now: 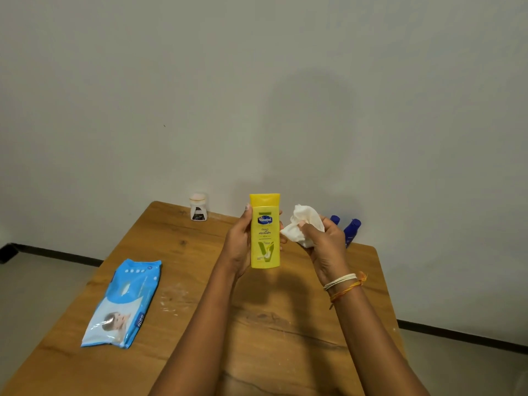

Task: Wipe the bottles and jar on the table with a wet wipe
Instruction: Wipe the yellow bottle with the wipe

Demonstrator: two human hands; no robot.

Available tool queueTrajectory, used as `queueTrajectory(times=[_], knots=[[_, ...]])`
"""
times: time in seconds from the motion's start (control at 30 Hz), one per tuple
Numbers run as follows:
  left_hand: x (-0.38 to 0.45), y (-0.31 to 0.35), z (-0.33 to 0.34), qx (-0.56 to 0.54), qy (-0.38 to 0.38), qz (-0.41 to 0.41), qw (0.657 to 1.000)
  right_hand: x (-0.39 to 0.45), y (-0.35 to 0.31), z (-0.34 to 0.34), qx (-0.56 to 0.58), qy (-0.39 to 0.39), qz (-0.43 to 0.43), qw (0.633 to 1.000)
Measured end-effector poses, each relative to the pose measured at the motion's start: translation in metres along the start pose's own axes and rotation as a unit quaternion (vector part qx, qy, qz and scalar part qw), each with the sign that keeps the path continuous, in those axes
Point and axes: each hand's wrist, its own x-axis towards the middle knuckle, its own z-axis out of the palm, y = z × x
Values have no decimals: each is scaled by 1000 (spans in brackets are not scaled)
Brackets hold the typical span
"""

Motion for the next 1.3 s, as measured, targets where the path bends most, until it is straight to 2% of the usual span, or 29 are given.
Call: queueTrajectory(times=[0.17, 0.37, 0.47, 0.53, 0.67, 0.73, 0.77, 0.9, 1.03, 1.17, 1.3], knots=[[-10, -4, -6, 21, -21, 12, 999, -8, -18, 0, -75, 8, -128, 989], [-21, 0, 0, 31, -6, 14, 999, -17, -45, 5, -187, 3, -254, 949], [-25, -1, 4, 35, -13, 22, 999, -24, -55, 6, -244, 5, -355, 902], [-24, -4, 4, 48, -18, 24, 998, -29, -59, 12, -284, -36, -404, 869], [-22, -8, 6, 65, -1, 25, 998, -30, -60, 24, -407, -174, -426, 789], [-22, -6, 7, 67, 8, 26, 997, -27, -57, 21, -454, -209, -435, 749], [-22, -4, 7, 73, 7, 25, 997, -25, -56, 18, -455, -219, -440, 743], [-20, -5, 12, 78, -16, 15, 997, -22, -53, 8, -415, -214, -459, 756], [-16, -9, 16, 50, 1, -18, 999, -16, -47, -2, -378, -168, -463, 784], [-11, -8, 29, 62, 17, -26, 998, -14, -36, -1, -326, -77, -437, 835], [-7, -1, 45, 32, 29, -31, 999, -20, -32, 3, -250, 53, -390, 885]])
